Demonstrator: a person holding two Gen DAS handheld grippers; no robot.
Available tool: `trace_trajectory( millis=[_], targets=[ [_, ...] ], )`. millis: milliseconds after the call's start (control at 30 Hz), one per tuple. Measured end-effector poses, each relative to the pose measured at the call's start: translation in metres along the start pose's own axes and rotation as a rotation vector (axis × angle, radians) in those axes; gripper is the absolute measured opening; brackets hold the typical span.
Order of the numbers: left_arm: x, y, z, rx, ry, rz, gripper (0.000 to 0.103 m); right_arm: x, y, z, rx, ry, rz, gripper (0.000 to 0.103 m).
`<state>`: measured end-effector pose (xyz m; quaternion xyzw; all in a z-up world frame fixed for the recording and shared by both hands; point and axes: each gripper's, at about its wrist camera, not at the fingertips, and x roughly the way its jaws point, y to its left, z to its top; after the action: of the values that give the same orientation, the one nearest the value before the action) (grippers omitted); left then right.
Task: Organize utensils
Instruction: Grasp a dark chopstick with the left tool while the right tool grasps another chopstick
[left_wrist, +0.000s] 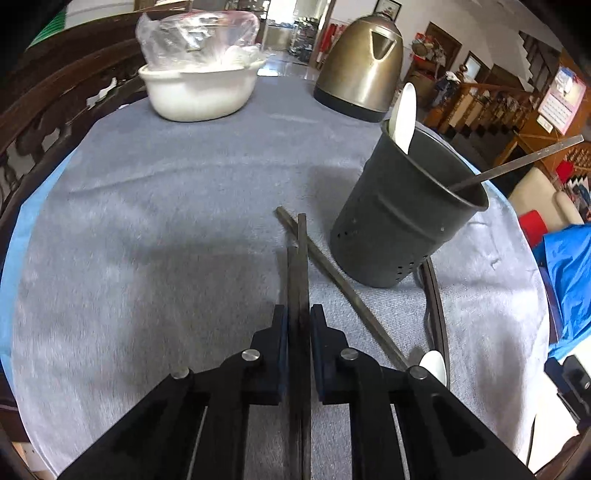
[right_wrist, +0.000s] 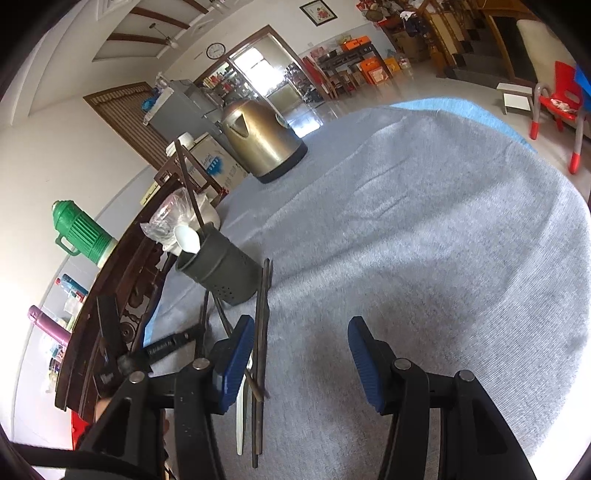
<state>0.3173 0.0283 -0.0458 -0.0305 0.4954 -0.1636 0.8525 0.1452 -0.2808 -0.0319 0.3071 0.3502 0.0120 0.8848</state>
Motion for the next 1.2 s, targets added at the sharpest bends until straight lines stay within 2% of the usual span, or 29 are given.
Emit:
trace_trajectory(
  millis=[67,133,167,367,533,700,967,1200],
  targets=[
    [-0.001,0.003,0.002,0.012,0.016,0.008,0.013,0.004,0.002,-0.002,-0.002,0.017,0.004,0.053],
    [-0.005,0.008,0.0,0.009,0.008,0.015,0.013,0.011,0.005,-0.004,-0.003,0.044,0.022,0.046],
    [-0.008,0.01,-0.002,0.006,-0.001,0.02,0.013,0.015,0.006,-0.004,-0.004,0.056,0.029,0.039],
    [-0.024,0.03,-0.015,-0.009,-0.029,0.005,0.013,0.052,0.02,-0.006,-0.018,0.152,0.052,0.038],
    [-0.017,0.035,-0.018,-0.031,0.002,0.011,0.013,0.086,0.032,-0.005,-0.013,0.206,0.044,0.038],
    [-0.016,0.032,-0.013,-0.026,-0.006,-0.034,0.013,0.106,0.037,-0.001,-0.021,0.229,0.029,0.033],
    [-0.004,0.023,-0.007,-0.018,0.003,-0.038,0.014,0.135,0.043,0.003,-0.04,0.288,-0.005,0.024],
    [-0.01,0.036,-0.011,-0.037,-0.001,-0.044,0.016,0.142,0.056,0.002,-0.128,0.289,-0.076,0.02]
  ],
)
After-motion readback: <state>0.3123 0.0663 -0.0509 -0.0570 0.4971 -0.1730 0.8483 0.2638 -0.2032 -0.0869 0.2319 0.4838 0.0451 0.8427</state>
